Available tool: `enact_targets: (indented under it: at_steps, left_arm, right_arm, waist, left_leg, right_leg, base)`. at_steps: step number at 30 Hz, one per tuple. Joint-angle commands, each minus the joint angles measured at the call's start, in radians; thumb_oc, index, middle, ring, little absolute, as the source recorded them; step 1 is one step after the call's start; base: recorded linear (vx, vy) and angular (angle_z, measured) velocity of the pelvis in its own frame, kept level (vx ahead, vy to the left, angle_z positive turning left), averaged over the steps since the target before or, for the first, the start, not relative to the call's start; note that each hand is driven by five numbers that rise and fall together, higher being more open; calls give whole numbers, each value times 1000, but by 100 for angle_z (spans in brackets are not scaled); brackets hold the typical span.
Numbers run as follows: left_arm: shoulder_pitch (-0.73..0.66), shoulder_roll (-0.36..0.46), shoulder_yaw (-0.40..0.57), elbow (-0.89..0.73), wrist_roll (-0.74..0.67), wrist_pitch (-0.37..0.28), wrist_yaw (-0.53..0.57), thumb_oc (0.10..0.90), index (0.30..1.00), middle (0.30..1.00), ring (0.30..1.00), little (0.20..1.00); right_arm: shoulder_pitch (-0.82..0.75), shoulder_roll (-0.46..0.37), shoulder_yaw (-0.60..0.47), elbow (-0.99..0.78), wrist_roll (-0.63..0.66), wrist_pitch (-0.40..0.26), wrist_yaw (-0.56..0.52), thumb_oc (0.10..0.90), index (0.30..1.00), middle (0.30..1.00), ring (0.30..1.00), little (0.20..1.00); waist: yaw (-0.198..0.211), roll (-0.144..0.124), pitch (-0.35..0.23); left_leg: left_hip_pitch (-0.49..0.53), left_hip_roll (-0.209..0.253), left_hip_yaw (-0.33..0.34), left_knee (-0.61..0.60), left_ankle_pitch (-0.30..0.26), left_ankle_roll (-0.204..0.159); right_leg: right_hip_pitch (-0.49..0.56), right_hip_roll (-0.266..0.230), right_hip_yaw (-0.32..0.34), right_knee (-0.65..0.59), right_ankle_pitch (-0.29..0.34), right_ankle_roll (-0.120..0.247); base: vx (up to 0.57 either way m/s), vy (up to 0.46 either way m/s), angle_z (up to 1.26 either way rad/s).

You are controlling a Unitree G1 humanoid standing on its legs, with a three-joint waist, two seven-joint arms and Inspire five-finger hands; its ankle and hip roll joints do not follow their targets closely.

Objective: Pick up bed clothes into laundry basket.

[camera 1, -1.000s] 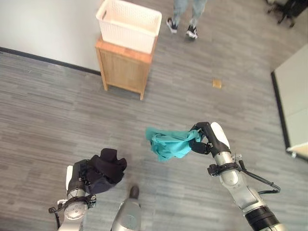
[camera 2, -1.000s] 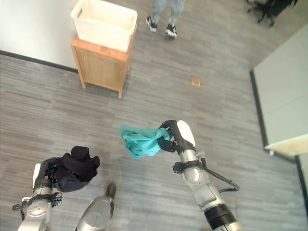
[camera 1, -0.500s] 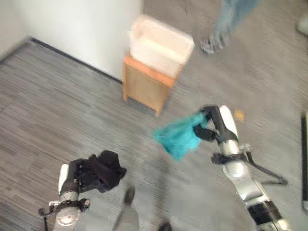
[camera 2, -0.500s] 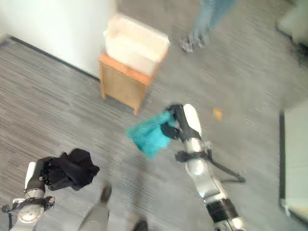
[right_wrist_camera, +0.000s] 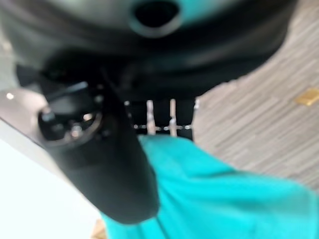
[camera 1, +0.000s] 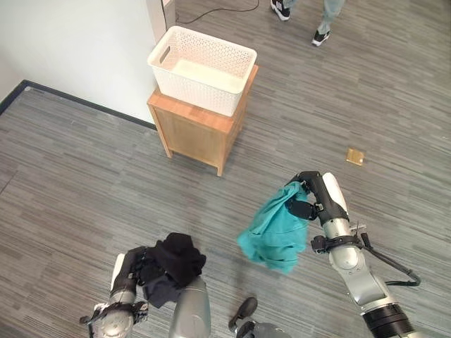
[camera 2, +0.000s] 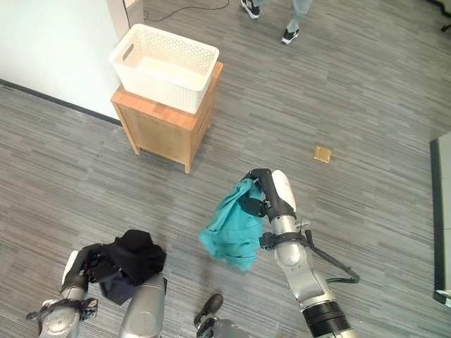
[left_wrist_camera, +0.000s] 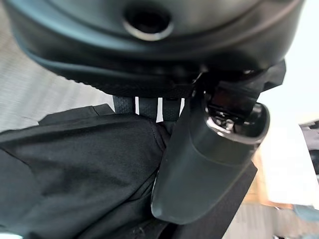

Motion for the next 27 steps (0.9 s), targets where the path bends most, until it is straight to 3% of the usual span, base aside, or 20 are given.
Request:
enact_targets:
  at_steps: [1, 5, 23, 24, 27]
  left_arm:
    - [-45, 67, 35, -117, -1, -97, 11, 400, 300, 300, 300, 300]
    - [-22, 55, 27, -110, -8, -87, -7, 400, 300, 300, 300, 300]
    - [-16, 34, 5, -93, -41, -89, -30, 400, 300, 300, 300, 300]
    - [151, -181, 181, 18, -247, -108, 28, 400, 300, 300, 300, 300]
    - [46, -141, 152, 12, -220, -121, 53, 400, 300, 300, 300, 300]
  right_arm:
    - [-130, -25, -45, -61, 34, -91, -44, 400, 300, 300, 300, 300]
    - [-95, -12, -50, -69, 72, -98, -9, 400, 300, 300, 300, 300]
    - [-47, -25, -69, -107, 113, -120, 13, 400, 300, 300, 300, 300]
    - [-27, -24, -70, 120, 173, -39, 43, 400, 300, 300, 300, 300]
    - [-13, -17, -44, 110, 154, -38, 49, 400, 300, 300, 300, 300]
  waist:
    - [19, -54, -50]
    - [17, -65, -88]
    - [26, -54, -112]
    - [80, 84, -29]
    - [13, 70, -61]
  left_leg:
    - [188, 0, 5, -117, -97, -36]
    - [252, -20, 2, -210, -73, -32]
    - [245, -58, -49, -221, -84, -20]
    - [-17, 24, 111, 339, 185, -96]
    - [169, 54, 34, 228, 122, -101]
  right_leg:
    - [23, -89, -41, -137, 109, 130]
    - [29, -106, -45, -137, 109, 135]
    - [29, -134, -80, -137, 120, 152]
    - [241, -34, 76, -28, -156, -29]
    - [198, -75, 12, -79, -84, 5]
  base:
    - [141, 123, 36]
    - [118, 107, 33]
    - [-5, 33, 12]
    - [-171, 29, -1]
    - [-345, 104, 17]
